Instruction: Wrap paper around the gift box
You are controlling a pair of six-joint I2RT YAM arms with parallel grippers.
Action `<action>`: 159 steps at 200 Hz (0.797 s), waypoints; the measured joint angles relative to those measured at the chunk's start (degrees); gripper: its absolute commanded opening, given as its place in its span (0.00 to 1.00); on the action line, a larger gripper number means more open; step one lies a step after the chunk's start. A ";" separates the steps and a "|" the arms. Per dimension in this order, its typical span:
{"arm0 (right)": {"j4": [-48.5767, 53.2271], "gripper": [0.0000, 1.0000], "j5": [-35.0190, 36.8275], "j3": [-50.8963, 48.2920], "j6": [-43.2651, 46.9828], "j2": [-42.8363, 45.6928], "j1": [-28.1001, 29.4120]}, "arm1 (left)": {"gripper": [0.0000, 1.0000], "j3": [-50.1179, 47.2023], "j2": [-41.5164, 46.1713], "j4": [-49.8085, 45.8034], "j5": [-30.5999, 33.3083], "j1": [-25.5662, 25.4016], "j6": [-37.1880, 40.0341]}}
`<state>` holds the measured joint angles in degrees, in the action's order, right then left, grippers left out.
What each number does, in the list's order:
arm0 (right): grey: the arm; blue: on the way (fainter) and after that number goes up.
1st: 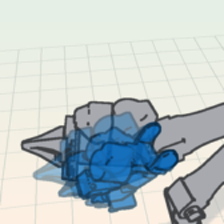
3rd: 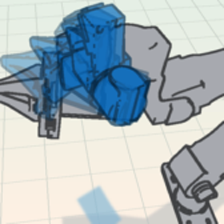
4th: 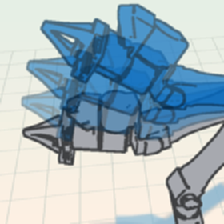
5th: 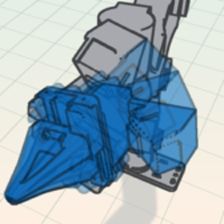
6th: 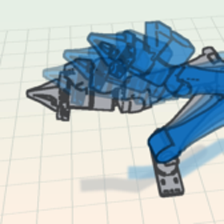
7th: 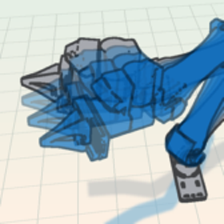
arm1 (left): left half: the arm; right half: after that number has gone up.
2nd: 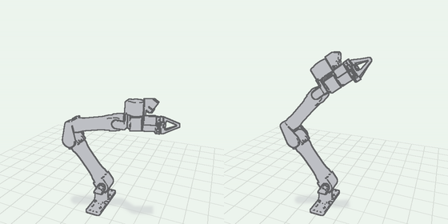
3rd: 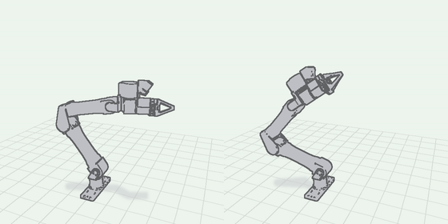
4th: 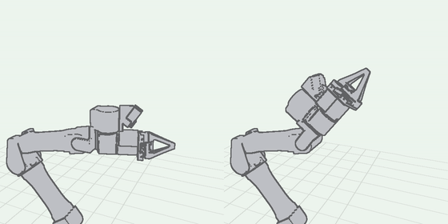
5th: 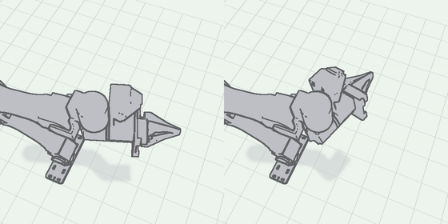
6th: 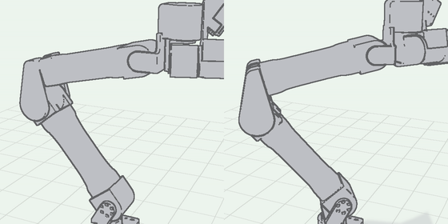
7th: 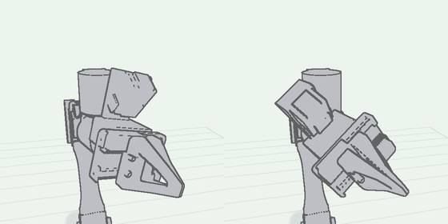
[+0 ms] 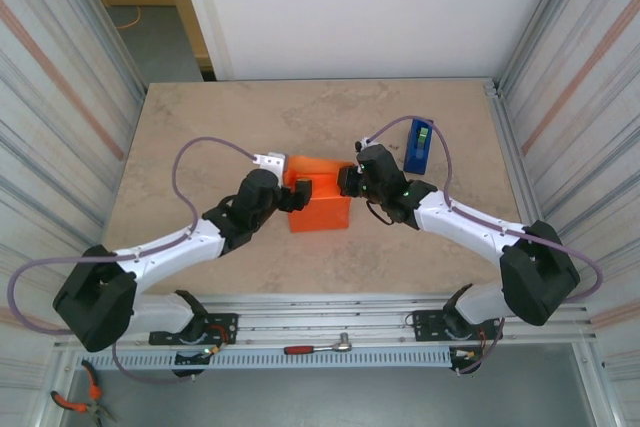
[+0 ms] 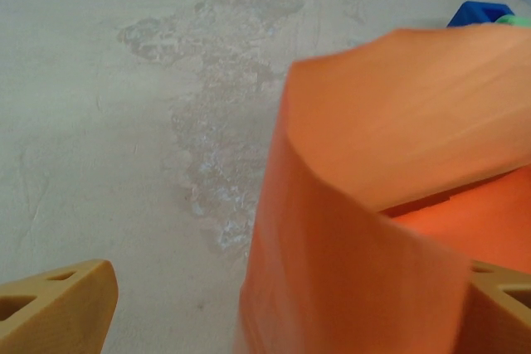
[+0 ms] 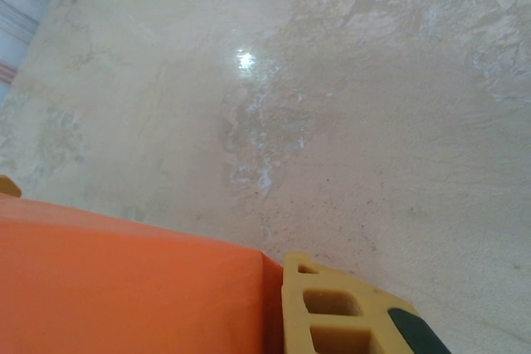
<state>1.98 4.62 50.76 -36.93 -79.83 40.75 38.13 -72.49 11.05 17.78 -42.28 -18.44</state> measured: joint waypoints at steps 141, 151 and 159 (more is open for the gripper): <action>12.94 0.98 3.96 3.30 -0.11 12.39 -1.79 | 0.93 0.11 -0.66 0.79 3.37 -0.59 -0.46; 12.92 0.98 4.28 2.14 -0.31 13.46 -1.79 | 0.93 0.11 -0.66 0.79 3.37 -0.59 -0.46; 13.07 0.98 4.48 1.70 -0.61 13.99 -1.79 | 0.93 0.11 -0.66 0.79 3.37 -0.59 -0.46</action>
<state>15.05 9.10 52.47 -37.54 -65.84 38.96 38.24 -73.14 11.84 21.15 -42.87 -18.90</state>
